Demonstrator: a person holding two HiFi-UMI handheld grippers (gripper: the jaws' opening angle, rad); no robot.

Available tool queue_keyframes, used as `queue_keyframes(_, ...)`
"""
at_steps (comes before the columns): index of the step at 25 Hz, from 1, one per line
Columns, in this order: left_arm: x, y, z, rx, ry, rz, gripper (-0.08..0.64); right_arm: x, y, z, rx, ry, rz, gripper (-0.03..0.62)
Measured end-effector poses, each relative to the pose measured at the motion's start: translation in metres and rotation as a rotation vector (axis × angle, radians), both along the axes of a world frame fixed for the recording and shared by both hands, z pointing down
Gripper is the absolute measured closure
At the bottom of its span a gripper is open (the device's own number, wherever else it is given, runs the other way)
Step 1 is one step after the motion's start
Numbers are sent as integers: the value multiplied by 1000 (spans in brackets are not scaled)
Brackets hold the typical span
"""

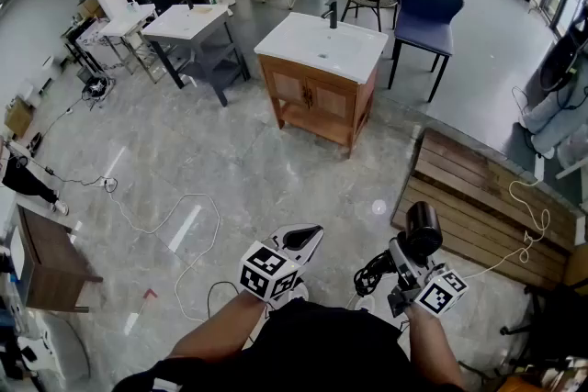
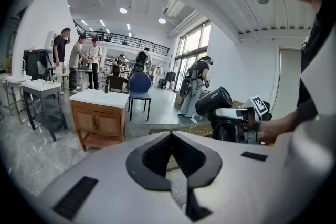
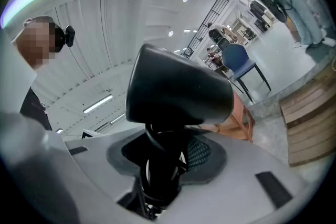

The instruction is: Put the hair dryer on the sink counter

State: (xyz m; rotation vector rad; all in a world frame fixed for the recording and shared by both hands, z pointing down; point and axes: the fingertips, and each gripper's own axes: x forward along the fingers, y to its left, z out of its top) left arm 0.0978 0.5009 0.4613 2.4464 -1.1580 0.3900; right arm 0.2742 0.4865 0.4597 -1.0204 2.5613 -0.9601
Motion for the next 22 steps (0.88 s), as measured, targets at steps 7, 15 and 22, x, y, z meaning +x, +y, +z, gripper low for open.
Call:
queue_keyframes(7, -6, -11, 0, 7, 8, 3, 560, -6, -7, 0, 2, 10, 4, 443)
queue_keyframes(15, -12, -20, -4, 20, 23, 8, 560, -12, -14, -9, 29, 29, 8, 443)
queue_keyframes(22, -29, -23, -4, 20, 40, 27, 560, -25, -19, -21, 54, -4, 41, 443)
